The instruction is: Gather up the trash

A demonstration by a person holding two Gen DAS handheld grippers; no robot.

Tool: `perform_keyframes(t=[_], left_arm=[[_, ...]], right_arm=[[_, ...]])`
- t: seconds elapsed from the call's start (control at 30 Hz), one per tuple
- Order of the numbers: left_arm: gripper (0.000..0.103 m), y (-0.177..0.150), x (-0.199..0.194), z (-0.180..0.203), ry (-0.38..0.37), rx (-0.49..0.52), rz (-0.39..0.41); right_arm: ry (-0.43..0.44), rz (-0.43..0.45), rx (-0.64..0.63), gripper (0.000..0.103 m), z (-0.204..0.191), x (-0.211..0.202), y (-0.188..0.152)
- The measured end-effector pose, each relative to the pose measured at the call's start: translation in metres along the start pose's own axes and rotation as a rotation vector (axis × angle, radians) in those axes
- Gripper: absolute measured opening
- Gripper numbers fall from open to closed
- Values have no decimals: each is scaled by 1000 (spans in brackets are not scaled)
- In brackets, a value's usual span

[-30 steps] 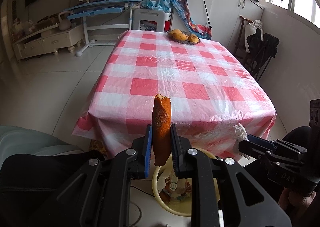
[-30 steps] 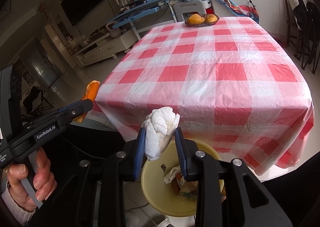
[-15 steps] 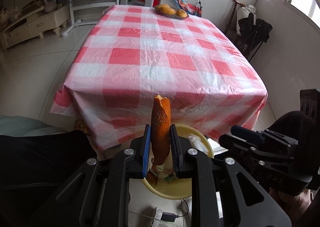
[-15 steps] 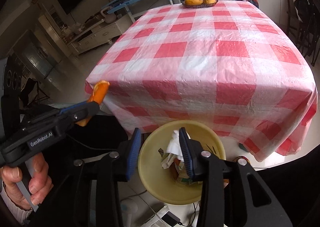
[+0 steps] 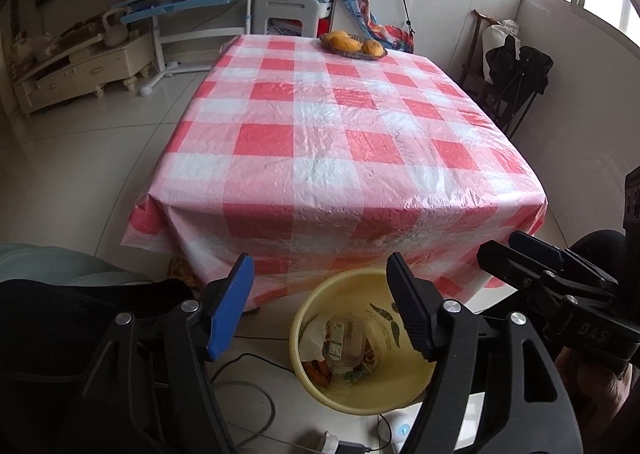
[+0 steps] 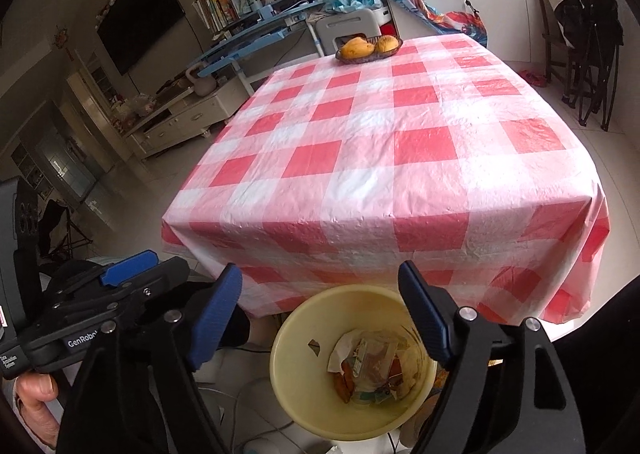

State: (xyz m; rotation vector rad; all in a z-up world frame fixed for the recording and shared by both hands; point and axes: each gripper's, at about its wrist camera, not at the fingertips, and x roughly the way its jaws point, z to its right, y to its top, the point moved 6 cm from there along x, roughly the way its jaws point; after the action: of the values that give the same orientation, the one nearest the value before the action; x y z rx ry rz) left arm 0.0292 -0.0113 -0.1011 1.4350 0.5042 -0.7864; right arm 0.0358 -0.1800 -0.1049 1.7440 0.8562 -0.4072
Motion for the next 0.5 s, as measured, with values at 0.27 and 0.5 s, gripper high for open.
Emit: perform_keyframes(t=[0.27, 0.5], left_arm=[[83, 14, -24, -2, 80, 17, 132], [92, 23, -41, -3, 133, 32, 225]], right_arm=[[-115, 97, -60, 91, -2, -11, 9], [-230, 209, -96, 95, 1, -26, 21]])
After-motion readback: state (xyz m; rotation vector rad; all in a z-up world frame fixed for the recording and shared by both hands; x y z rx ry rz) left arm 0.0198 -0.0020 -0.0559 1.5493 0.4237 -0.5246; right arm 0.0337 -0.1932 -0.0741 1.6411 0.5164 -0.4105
